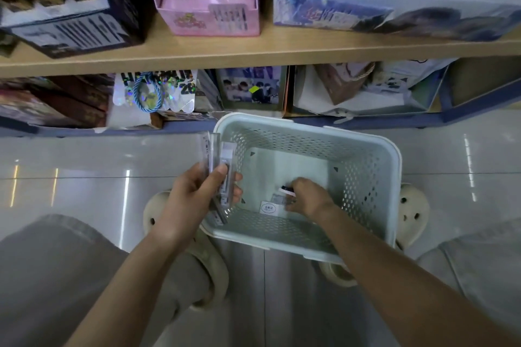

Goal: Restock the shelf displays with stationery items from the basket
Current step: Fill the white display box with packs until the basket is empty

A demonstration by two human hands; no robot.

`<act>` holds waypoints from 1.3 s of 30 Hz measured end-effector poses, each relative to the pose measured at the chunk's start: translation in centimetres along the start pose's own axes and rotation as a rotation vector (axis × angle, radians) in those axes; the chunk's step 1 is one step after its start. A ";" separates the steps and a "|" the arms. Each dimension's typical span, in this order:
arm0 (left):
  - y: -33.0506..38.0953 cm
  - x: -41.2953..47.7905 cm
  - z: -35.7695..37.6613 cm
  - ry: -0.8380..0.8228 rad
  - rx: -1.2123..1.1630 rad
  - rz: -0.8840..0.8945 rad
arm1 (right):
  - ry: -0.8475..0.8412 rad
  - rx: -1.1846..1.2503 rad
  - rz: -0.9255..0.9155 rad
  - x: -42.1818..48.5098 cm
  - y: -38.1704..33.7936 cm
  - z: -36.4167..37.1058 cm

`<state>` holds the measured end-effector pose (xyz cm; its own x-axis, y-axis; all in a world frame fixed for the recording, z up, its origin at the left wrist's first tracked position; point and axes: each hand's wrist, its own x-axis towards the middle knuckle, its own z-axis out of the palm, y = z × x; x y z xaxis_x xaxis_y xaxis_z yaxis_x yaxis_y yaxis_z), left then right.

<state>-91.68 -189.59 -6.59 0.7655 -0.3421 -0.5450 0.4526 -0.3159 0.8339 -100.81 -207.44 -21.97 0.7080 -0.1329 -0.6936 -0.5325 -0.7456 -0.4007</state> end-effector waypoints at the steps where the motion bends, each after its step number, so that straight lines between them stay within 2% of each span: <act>1: 0.1 0.0 0.1 0.005 0.000 -0.007 | 0.010 -0.002 0.000 0.0 0.1 0.0; 4: 0.3 -0.1 0.4 0.029 -0.026 -0.038 | 0.044 0.085 0.018 -0.3 0.5 -0.4; 11: 1.5 -1.4 0.9 0.118 -0.107 -0.067 | 0.239 0.595 -0.034 -4.4 -2.0 -5.5; 15: 3.2 -3.0 1.3 0.158 -0.145 -0.046 | 0.284 0.757 -0.075 -8.5 -4.8 -9.8; 20: 6.6 -5.6 1.9 0.094 -0.229 -0.009 | 0.338 0.847 -0.235 -14.6 -8.4 -15.0; 28: 13.0 -9.9 2.4 -0.022 -0.279 0.104 | 0.401 0.846 -0.398 -24.5 -11.9 -21.6; 32: 16.6 -11.7 2.2 -0.065 -0.197 0.213 | 0.558 0.824 -0.467 -28.9 -13.3 -25.9; 39: 22.6 -13.8 1.9 -0.148 -0.118 0.356 | 1.105 0.680 -0.561 -33.9 -17.3 -35.2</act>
<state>-92.86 -193.65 19.65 0.8135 -0.5383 -0.2200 0.2270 -0.0543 0.9724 -99.25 -213.00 29.60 0.7220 -0.6003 0.3440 0.0449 -0.4555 -0.8891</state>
